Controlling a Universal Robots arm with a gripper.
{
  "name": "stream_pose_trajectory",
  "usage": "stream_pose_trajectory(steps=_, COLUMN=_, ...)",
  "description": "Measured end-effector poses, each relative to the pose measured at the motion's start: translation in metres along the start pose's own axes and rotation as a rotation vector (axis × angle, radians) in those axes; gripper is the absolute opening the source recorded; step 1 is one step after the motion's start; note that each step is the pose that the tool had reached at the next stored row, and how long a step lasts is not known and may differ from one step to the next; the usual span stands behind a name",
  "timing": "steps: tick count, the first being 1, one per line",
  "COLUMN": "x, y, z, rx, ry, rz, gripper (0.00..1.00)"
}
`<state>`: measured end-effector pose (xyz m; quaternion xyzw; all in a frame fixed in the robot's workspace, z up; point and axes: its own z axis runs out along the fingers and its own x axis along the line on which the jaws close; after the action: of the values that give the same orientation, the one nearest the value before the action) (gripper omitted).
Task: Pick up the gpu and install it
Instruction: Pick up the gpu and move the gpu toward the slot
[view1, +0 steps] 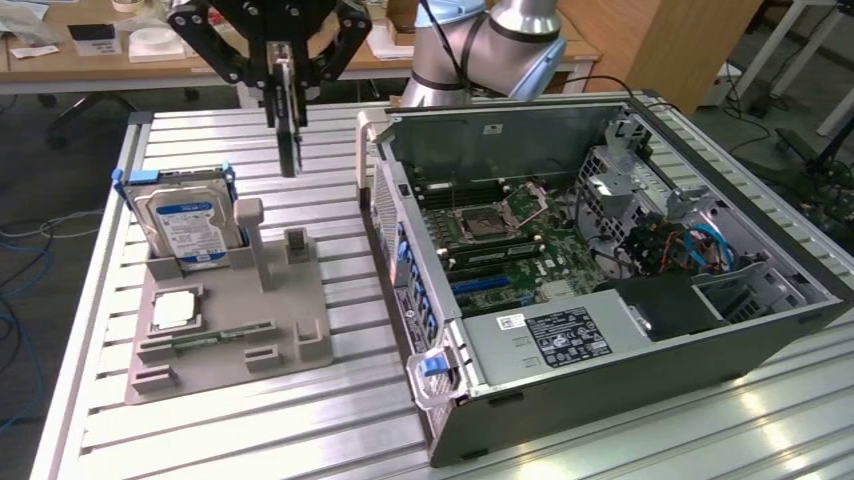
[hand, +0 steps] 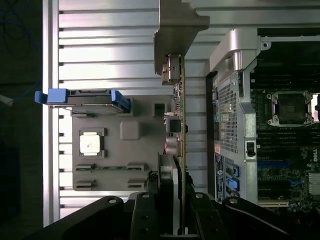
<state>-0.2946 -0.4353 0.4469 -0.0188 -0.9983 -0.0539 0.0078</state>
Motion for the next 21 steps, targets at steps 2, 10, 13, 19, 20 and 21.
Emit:
stream_pose_trajectory(steps=2, x=-0.006, y=0.0001, z=0.0008, rx=0.0008, ry=0.0000, rz=0.000, gripper=0.28)
stream_pose_trajectory(steps=10, x=-0.021, y=0.0005, z=0.0023, rx=0.0023, ry=-0.0001, rz=0.000, gripper=0.28)
stream_pose_trajectory(steps=13, x=-0.025, y=0.0006, z=0.0026, rx=0.0023, ry=0.0000, rz=0.000, gripper=0.28)
stream_pose_trajectory(steps=19, x=-0.031, y=0.0008, z=0.0031, rx=0.0023, ry=-0.0001, rz=0.000, gripper=0.28)
stream_pose_trajectory(steps=20, x=-0.032, y=0.0008, z=0.0032, rx=0.0022, ry=-0.0001, rz=0.000, gripper=0.28)
stream_pose_trajectory(steps=21, x=-0.033, y=0.0009, z=0.0033, rx=0.0023, ry=-0.0001, rz=0.000, gripper=0.28)
